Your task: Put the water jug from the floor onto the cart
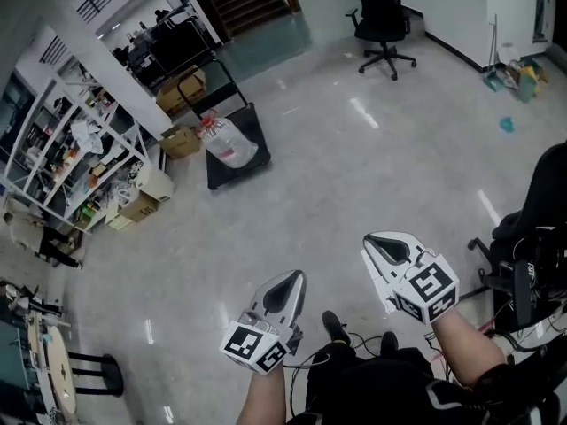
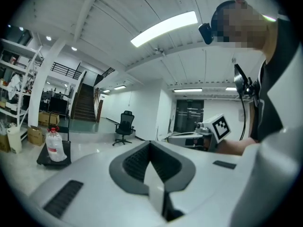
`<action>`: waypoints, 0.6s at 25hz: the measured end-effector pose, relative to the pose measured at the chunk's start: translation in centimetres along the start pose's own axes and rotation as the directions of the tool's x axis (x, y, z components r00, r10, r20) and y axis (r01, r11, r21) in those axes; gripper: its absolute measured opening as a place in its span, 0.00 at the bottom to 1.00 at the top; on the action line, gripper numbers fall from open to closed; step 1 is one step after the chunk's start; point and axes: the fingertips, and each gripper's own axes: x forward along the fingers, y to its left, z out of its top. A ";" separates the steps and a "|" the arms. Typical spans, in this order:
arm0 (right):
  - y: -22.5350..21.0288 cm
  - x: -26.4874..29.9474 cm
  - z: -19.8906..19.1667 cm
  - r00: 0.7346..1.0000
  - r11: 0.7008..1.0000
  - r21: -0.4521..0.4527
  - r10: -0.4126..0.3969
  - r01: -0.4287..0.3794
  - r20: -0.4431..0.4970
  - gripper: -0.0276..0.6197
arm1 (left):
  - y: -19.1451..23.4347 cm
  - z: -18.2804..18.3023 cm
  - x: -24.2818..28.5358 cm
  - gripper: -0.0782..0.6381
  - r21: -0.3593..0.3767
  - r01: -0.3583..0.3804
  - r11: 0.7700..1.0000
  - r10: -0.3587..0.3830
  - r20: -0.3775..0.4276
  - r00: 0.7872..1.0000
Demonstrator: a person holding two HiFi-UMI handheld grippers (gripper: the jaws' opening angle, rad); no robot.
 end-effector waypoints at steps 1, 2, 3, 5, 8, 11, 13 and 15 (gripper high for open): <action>0.2 -0.6 0.0 1.000 1.000 0.003 -0.005 0.005 0.003 0.05 | -0.8 0.3 -0.5 0.10 0.004 0.000 1.000 0.000 -0.005 1.000; 0.5 -1.0 0.0 1.000 1.000 0.012 -0.009 0.009 0.009 0.05 | -1.4 0.6 -1.0 0.10 0.010 -0.003 1.000 0.003 -0.011 1.000; 0.9 -1.2 0.1 1.000 1.000 0.024 -0.011 0.010 0.016 0.05 | -1.8 0.8 -1.6 0.10 0.020 -0.006 1.000 0.006 -0.018 1.000; 1.9 -1.7 0.4 1.000 0.999 0.036 -0.012 0.011 0.028 0.05 | -2.7 1.2 -2.8 0.10 0.040 0.001 0.999 0.000 -0.026 1.000; 3.4 -2.2 0.9 0.999 0.999 0.020 -0.029 0.028 0.038 0.05 | -3.2 1.1 -4.3 0.10 0.036 0.024 0.999 -0.024 -0.014 1.000; 5.3 -2.0 1.0 0.998 0.999 0.023 -0.048 0.047 0.051 0.05 | -2.7 0.6 -6.0 0.10 0.037 0.039 0.999 -0.038 -0.010 0.999; 6.6 -1.7 1.1 0.997 0.998 0.032 -0.057 0.056 0.056 0.05 | -2.1 0.8 -7.4 0.10 0.043 0.044 0.998 -0.044 0.006 0.999; 7.5 -1.0 1.3 0.997 0.998 0.023 -0.062 0.061 0.047 0.05 | -0.9 1.1 -8.4 0.10 0.050 0.040 0.998 -0.041 0.025 0.999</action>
